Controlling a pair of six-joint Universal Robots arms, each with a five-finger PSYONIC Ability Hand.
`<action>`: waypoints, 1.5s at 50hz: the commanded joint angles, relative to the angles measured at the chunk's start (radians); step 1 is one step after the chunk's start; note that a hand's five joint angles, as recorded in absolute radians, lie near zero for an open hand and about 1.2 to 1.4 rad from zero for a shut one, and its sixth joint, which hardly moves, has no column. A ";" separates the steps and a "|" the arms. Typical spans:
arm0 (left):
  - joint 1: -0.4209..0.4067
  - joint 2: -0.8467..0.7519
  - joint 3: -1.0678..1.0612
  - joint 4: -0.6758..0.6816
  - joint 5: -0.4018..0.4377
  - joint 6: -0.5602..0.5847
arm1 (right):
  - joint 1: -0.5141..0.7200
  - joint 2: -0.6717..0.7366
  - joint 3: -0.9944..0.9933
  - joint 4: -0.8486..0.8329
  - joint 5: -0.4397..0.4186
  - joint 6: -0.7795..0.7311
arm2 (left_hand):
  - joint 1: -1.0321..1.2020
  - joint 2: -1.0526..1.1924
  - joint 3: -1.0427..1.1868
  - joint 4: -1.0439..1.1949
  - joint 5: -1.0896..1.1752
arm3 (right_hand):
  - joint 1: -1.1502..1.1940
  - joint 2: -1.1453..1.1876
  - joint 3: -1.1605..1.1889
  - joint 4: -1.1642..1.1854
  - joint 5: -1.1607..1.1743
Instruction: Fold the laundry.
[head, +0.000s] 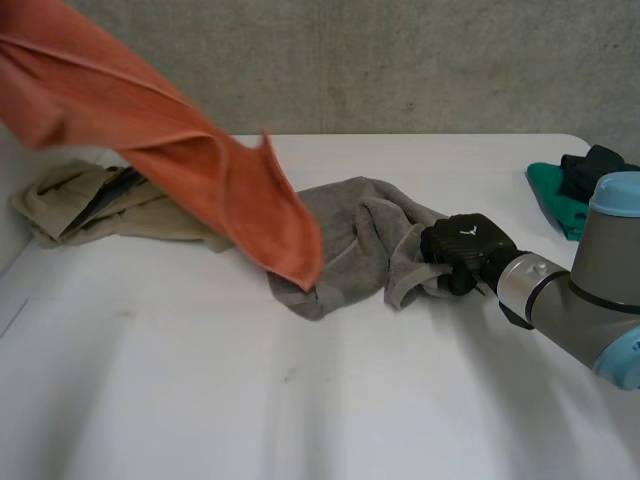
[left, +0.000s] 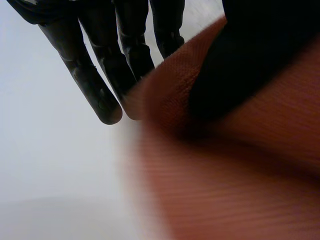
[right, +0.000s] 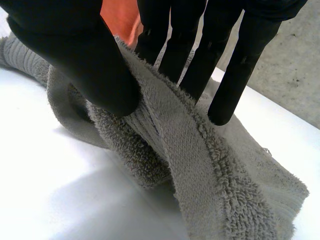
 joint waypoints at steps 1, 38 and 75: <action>-0.091 -0.264 0.172 -0.288 0.124 0.030 | 0.003 0.002 0.001 -0.003 0.009 -0.012 | -0.920 -0.944 -0.941 -0.949 -0.908 | 0.275 0.218 0.212 0.202 0.234; -0.190 -0.139 -0.442 -0.491 0.187 0.258 | -0.011 0.009 0.003 -0.003 0.009 -0.044 | -0.996 -1.020 -1.017 -1.025 -0.985 | 0.275 0.218 0.212 0.202 0.234; -0.137 -0.380 0.232 -0.297 0.103 0.292 | -0.003 0.023 0.000 -0.004 0.030 -0.069 | -0.813 -0.837 -0.834 -0.841 -0.801 | 0.275 0.218 0.212 0.202 0.234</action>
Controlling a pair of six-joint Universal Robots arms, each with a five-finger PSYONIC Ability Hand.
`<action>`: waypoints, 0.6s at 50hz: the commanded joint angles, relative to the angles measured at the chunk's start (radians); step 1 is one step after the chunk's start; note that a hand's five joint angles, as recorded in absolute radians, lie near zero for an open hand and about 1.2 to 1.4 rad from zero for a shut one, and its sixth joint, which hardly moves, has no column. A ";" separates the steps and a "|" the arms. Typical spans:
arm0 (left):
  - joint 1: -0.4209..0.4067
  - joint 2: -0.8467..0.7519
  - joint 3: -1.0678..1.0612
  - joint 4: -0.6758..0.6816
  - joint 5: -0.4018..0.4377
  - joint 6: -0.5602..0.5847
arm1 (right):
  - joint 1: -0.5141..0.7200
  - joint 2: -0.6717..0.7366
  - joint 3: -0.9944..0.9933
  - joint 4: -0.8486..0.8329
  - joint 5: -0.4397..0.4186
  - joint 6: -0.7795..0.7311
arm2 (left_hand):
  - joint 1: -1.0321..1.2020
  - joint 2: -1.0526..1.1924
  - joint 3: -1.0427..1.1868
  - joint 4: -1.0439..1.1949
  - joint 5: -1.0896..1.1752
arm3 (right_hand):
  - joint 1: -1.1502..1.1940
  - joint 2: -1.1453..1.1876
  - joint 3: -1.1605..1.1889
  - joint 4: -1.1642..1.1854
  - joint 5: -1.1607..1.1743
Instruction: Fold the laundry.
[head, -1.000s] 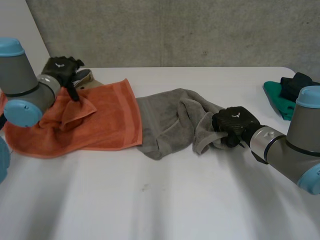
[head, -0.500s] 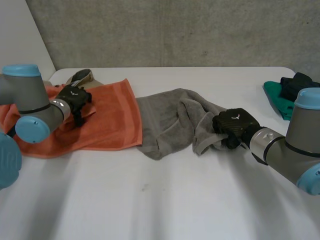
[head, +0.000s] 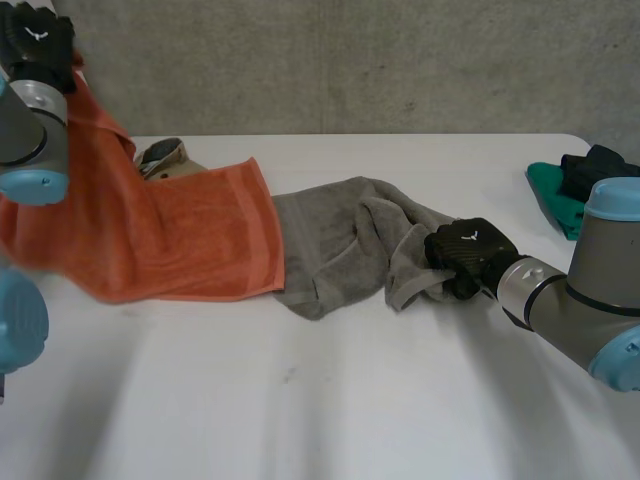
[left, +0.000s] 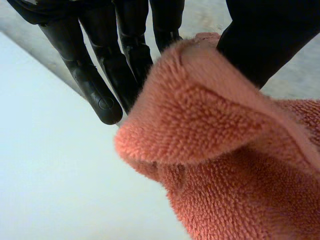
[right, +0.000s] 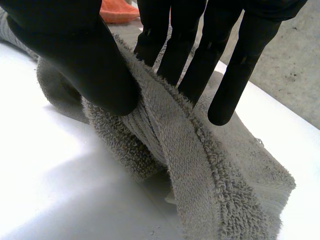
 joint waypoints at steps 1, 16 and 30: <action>-0.032 -0.037 -0.053 -0.067 0.090 -0.001 | -0.002 0.000 0.001 0.000 0.003 0.000 | -0.958 -1.017 -1.008 -1.021 -0.952 | 0.275 0.218 0.212 0.202 0.234; -0.067 0.250 -0.636 -0.348 0.159 -0.019 | -0.002 -0.003 0.002 0.003 0.000 -0.001 | -0.958 -1.017 -1.008 -1.021 -0.952 | 0.275 0.218 0.212 0.202 0.234; -0.103 0.164 -0.673 -0.333 0.282 -0.015 | 0.006 0.003 0.007 0.003 0.004 -0.018 | -0.942 -1.002 -0.993 -1.006 -0.937 | 0.275 0.218 0.212 0.202 0.234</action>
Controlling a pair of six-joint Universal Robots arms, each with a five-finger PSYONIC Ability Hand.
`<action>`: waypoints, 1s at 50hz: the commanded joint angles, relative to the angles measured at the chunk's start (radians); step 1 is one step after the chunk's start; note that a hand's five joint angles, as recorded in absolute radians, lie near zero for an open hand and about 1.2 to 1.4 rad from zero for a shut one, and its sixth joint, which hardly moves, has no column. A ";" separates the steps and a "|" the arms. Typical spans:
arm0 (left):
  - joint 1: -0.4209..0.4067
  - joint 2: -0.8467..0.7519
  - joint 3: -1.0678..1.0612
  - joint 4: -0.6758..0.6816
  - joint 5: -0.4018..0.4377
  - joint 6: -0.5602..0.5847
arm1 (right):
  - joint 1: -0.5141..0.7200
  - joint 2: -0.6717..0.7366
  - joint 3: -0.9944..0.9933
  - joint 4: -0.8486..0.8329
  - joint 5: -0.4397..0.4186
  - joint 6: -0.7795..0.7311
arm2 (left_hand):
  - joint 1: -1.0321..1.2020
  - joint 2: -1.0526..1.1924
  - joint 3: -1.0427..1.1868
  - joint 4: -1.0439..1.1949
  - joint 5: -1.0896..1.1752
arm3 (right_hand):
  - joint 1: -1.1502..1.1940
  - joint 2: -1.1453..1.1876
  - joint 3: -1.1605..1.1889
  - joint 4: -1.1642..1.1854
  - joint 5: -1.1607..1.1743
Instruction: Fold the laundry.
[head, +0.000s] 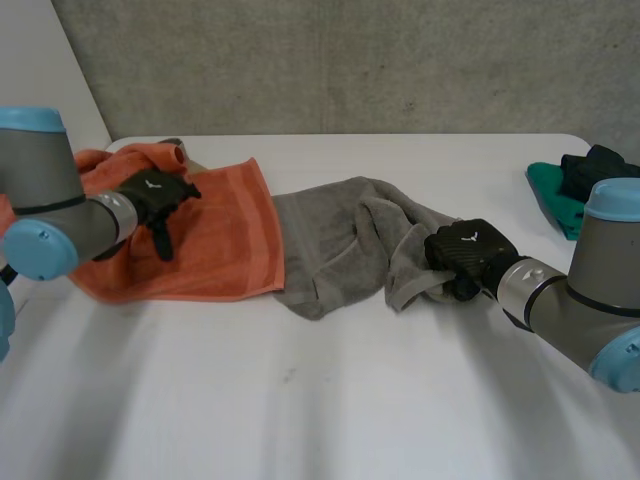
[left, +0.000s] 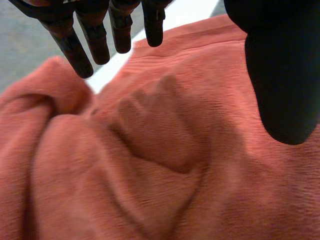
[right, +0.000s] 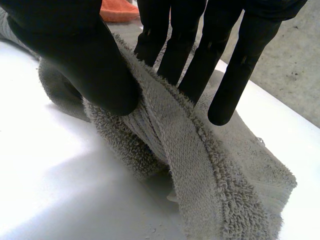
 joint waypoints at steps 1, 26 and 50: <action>-0.028 -0.121 0.094 0.033 0.028 0.004 | 0.006 0.005 0.005 0.000 0.004 -0.018 | 0.039 0.027 0.019 0.030 0.001 | 0.275 0.218 0.212 0.202 0.234; -0.077 -0.283 0.419 -0.042 -0.113 0.165 | -0.003 0.014 0.000 -0.003 0.004 -0.042 | 1.210 1.199 1.190 1.202 1.172 | 0.275 0.218 0.212 0.202 0.234; 0.080 -0.358 0.729 0.294 -0.134 0.041 | 0.021 -0.027 0.014 0.003 0.010 -0.038 | 0.094 0.083 0.075 0.086 0.056 | 0.275 0.218 0.212 0.202 0.234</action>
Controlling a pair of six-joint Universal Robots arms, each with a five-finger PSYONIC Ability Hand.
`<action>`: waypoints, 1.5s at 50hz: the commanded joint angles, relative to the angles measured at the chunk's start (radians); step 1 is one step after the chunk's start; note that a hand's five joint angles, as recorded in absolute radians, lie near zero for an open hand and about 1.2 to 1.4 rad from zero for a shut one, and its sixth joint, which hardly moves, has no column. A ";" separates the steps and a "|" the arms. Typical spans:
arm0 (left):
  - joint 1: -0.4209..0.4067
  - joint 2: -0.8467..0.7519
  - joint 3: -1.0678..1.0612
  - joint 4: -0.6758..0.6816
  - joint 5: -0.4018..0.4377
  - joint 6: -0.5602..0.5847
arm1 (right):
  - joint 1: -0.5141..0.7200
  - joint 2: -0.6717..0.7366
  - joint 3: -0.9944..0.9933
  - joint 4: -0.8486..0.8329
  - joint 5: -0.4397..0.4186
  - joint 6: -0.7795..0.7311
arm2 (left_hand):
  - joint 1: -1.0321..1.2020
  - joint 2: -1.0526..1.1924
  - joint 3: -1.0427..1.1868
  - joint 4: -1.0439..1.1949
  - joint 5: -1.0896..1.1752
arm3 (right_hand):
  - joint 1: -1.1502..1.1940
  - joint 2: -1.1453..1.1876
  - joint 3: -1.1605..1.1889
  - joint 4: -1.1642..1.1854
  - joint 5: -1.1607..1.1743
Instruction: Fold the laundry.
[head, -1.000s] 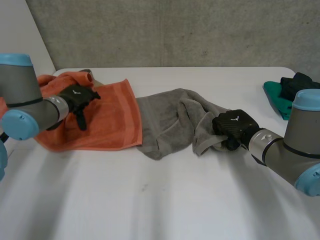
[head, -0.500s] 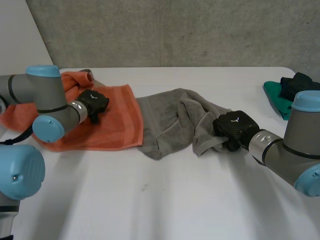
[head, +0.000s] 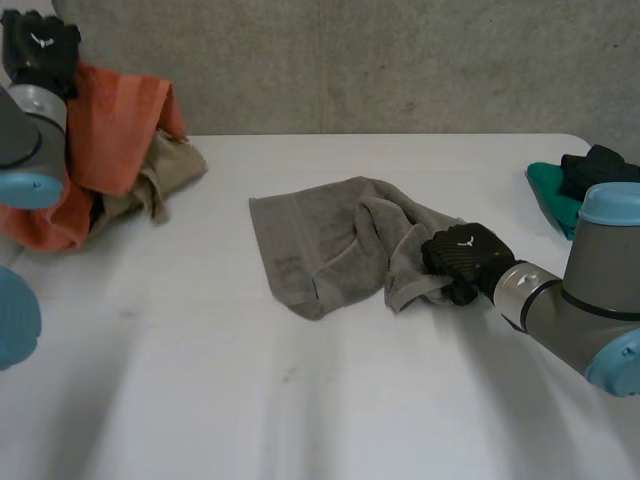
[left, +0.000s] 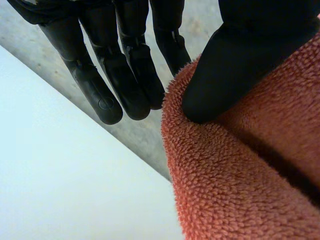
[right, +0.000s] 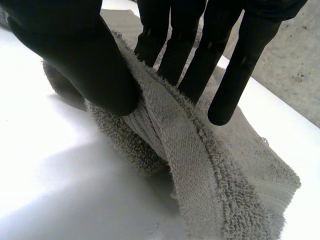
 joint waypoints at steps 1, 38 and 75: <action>-0.023 -0.086 0.000 -0.086 0.050 0.031 | 0.010 -0.040 0.008 0.003 0.004 0.005 | -0.930 -1.018 -1.013 -1.021 -0.991 | 0.275 0.218 0.212 0.202 0.234; -0.529 0.377 -0.980 -0.311 0.108 -0.729 | 0.255 -0.546 -0.234 0.025 0.014 0.307 | -0.930 -1.018 -1.013 -1.021 -0.991 | 0.275 0.218 0.212 0.202 0.234; -0.557 0.382 -0.837 -0.394 0.002 -0.947 | 0.278 -0.637 -0.294 0.019 0.105 0.565 | -0.853 -0.941 -0.936 -0.944 -0.913 | 0.275 0.218 0.212 0.202 0.234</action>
